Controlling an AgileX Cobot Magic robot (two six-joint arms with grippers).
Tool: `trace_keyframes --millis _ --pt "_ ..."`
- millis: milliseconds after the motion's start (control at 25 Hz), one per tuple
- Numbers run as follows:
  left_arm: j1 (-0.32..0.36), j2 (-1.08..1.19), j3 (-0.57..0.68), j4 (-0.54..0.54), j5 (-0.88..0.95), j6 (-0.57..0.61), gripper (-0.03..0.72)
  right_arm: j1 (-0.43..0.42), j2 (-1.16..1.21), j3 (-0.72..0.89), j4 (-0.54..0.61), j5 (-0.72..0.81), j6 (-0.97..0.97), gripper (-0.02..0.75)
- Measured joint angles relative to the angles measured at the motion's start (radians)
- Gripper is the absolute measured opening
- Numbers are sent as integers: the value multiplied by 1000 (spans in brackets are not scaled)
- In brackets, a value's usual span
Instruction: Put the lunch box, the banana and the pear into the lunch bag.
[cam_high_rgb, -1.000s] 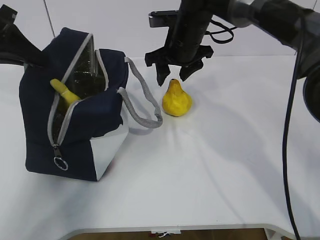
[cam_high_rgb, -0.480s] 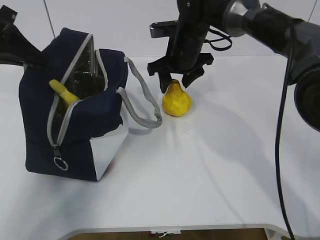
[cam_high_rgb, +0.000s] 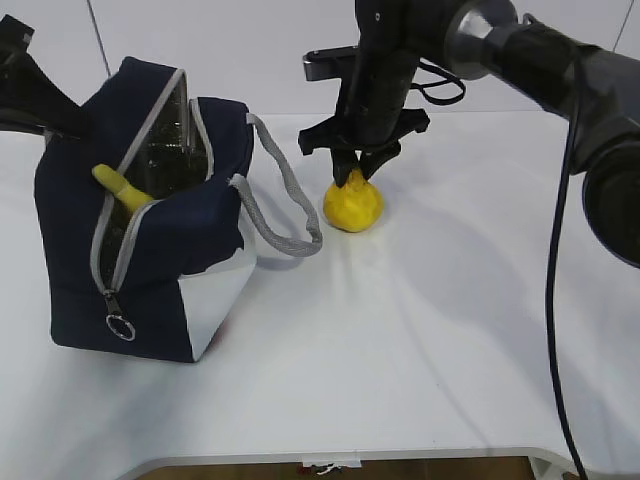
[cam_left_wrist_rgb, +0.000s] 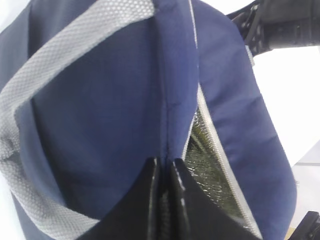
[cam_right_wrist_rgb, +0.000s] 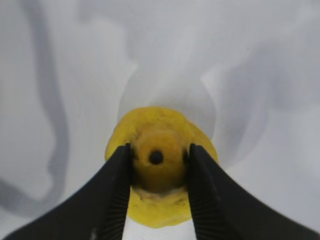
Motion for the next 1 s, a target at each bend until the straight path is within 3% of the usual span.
trace_keyframes --millis 200,720,1000 --pt "0 0 0 5 0 0 7 0 4 -31 -2 0 0 246" --pt "0 0 0 9 4 0 7 0 -92 -83 49 4 0 241" --pt "0 0 0 20 -9 0 7 0 -244 -87 215 8 -4 241"
